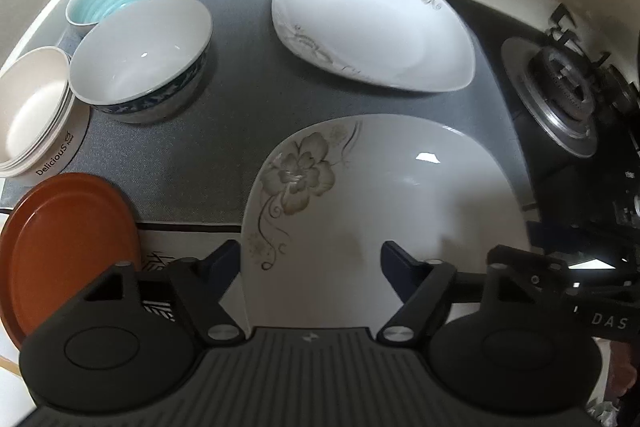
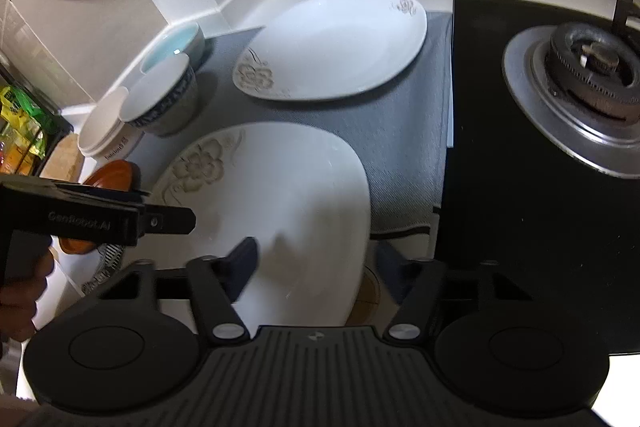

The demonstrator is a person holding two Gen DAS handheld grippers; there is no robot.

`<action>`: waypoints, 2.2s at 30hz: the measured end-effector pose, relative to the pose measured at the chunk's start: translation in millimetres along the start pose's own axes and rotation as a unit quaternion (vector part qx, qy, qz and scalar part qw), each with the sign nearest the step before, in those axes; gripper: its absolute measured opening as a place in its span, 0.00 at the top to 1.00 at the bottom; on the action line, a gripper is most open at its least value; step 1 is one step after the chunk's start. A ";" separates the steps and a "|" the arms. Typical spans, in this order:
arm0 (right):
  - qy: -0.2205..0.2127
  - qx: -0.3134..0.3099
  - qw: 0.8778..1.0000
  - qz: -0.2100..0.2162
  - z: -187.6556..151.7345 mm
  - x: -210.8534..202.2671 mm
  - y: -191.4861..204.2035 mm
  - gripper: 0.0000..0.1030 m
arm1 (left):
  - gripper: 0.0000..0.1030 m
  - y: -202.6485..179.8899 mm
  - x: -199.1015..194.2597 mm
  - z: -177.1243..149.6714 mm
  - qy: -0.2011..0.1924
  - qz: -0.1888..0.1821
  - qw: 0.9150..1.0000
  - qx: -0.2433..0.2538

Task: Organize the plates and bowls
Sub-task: 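Move the right tool to the white floral square plate and grip its rim, then carry the floral plate with the right tool onto the white oval plate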

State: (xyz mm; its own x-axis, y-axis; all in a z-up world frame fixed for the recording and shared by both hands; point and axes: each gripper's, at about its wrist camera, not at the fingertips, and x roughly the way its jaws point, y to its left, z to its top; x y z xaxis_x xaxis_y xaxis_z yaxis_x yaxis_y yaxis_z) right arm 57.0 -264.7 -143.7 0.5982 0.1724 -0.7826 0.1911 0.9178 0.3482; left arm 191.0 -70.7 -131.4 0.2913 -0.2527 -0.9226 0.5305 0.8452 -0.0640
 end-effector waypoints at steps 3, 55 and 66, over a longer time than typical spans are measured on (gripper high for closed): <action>0.008 0.010 1.000 0.010 -0.9 4.8 -7.1 0.46 | 0.36 3.5 3.4 2.6 0.003 0.007 1.000 0.011; -0.023 0.097 0.995 0.019 4.9 0.0 -32.3 0.82 | 0.69 33.2 -7.5 10.6 0.005 -0.076 0.997 0.016; -0.051 0.107 0.993 0.004 29.3 -9.1 -40.6 0.82 | 0.69 20.4 -9.3 46.2 -0.025 -0.073 0.997 0.025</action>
State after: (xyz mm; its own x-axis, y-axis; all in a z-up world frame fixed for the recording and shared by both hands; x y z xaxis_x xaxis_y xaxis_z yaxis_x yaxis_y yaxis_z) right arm 66.6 -314.1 -135.6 0.6744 0.1322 -0.7265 0.3409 0.8170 0.4651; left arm 235.9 -72.9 -106.5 0.2463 -0.3960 -0.8846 0.6086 0.7735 -0.1769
